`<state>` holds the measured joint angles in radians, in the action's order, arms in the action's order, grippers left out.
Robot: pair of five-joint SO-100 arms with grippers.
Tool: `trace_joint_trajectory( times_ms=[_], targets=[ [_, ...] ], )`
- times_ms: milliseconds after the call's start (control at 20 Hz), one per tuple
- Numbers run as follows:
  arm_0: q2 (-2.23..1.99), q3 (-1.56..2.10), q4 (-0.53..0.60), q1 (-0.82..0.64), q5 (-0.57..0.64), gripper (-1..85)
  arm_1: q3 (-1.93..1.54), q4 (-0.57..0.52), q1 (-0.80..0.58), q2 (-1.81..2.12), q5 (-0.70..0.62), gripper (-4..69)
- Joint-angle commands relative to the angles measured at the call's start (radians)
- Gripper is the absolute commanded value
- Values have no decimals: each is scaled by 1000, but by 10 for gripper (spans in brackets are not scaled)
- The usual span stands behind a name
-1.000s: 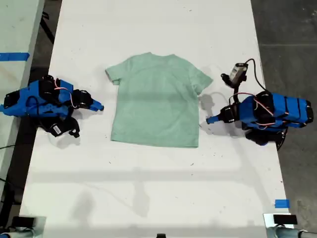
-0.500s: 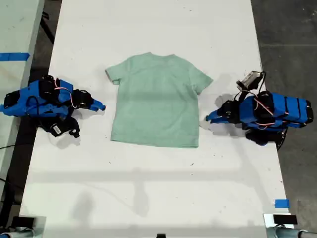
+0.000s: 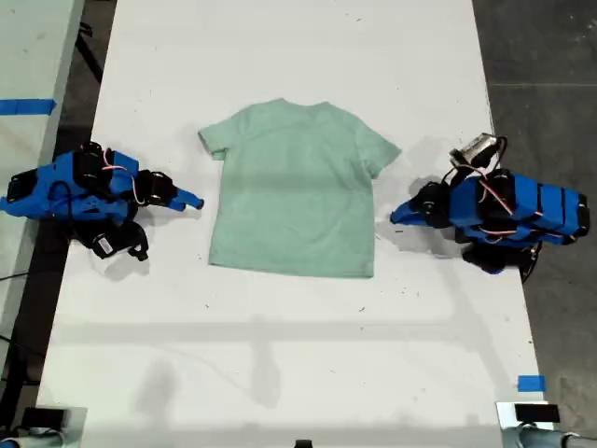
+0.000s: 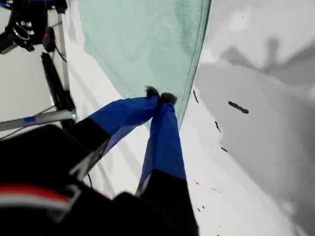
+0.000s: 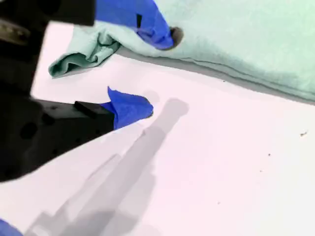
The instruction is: Fold tshirt
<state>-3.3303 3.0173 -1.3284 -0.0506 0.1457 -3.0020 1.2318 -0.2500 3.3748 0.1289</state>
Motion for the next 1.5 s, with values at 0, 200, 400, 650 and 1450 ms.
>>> trace_joint_trajectory(
  times_ms=[0,200,400,650,1450],
  targets=[
    [0,-37,58,-54,2,1,118,-29,-48,-2,-49,3],
    [64,-152,54,-170,3,1,301,-43,-141,-209,-178,3],
    [426,-471,6,-282,51,1,703,20,-276,-759,-391,3],
    [868,-919,-104,-532,267,0,1015,149,-515,-1083,-660,3],
    [1569,-1399,-186,-807,526,38,1157,11,-759,-1513,-1055,277]
  ],
)
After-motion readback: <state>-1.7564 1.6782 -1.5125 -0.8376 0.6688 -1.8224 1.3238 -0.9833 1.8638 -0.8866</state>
